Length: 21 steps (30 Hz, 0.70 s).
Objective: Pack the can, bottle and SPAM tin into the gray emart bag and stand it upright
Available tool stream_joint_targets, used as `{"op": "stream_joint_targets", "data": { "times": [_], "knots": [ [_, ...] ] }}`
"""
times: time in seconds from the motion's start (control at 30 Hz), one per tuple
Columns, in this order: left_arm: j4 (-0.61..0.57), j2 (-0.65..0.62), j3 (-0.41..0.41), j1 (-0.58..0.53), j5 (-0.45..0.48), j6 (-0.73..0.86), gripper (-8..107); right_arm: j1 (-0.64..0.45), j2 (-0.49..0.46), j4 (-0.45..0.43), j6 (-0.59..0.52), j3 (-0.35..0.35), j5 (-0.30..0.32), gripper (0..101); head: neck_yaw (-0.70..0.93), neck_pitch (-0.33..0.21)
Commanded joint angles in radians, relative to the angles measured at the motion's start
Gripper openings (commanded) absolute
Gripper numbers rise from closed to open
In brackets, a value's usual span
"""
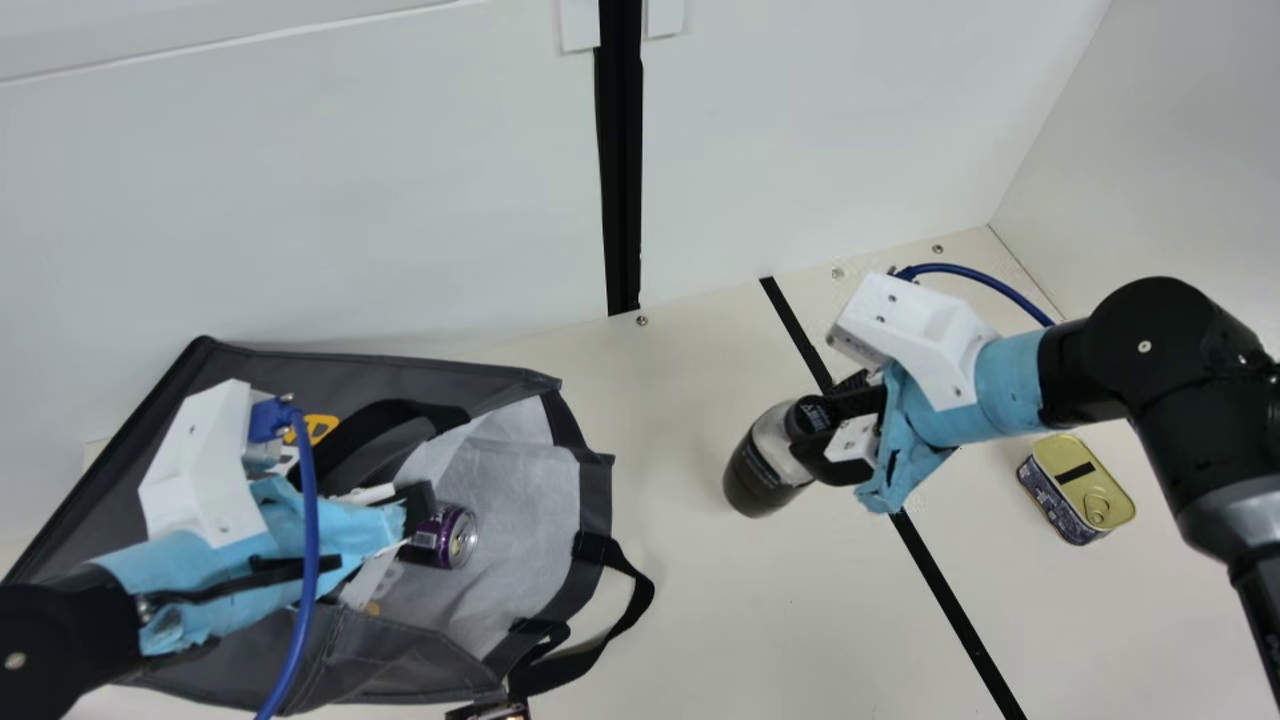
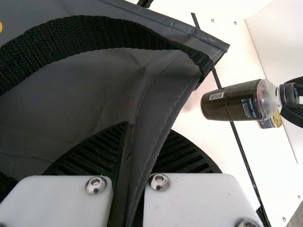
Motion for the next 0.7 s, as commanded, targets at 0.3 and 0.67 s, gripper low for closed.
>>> {"op": "stream_joint_targets", "data": {
  "times": [0.3,0.67],
  "knots": [
    [0.000,0.000,0.000,0.000,0.000,0.000,-8,0.100,-0.044,0.030,0.056,0.039,0.002,0,-0.001,-0.023],
    [0.000,0.000,0.000,0.000,0.000,0.000,-8,0.209,-0.073,0.096,0.134,0.038,0.002,0,-0.001,-0.023]
  ]
}}
